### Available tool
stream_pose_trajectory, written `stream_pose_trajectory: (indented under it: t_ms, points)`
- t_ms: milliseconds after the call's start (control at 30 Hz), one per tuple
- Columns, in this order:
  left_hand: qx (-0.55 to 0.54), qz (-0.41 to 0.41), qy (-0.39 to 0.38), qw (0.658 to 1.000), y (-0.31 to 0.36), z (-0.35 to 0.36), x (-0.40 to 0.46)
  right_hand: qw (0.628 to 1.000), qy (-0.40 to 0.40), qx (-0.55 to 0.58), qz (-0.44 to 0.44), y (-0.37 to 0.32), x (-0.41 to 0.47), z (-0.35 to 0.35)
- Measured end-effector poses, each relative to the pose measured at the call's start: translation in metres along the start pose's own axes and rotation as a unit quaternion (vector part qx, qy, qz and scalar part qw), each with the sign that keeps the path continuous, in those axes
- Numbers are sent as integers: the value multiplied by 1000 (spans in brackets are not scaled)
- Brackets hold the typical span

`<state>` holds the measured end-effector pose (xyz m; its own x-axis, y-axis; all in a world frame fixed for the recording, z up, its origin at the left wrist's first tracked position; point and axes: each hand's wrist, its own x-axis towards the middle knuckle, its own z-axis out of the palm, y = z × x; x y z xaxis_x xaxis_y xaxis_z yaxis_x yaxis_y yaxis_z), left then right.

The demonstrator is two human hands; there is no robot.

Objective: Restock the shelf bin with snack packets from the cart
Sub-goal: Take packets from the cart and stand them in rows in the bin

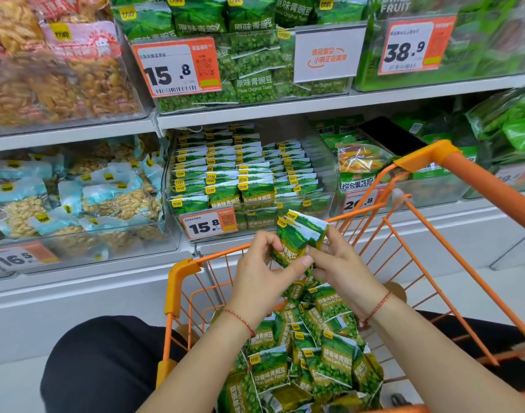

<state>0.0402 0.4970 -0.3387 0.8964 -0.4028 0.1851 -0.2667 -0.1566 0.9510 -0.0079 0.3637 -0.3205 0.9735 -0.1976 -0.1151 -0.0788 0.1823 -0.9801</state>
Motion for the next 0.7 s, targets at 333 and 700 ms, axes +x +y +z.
stream_pose_trajectory:
  t_ms: [333,700]
  points:
    - [41,23,148,988,0,4,4,997,-41,58,21,-3,-3,12]
    - [49,51,-2,997,12,11,-3,996,61,-23,-66,0,6,14]
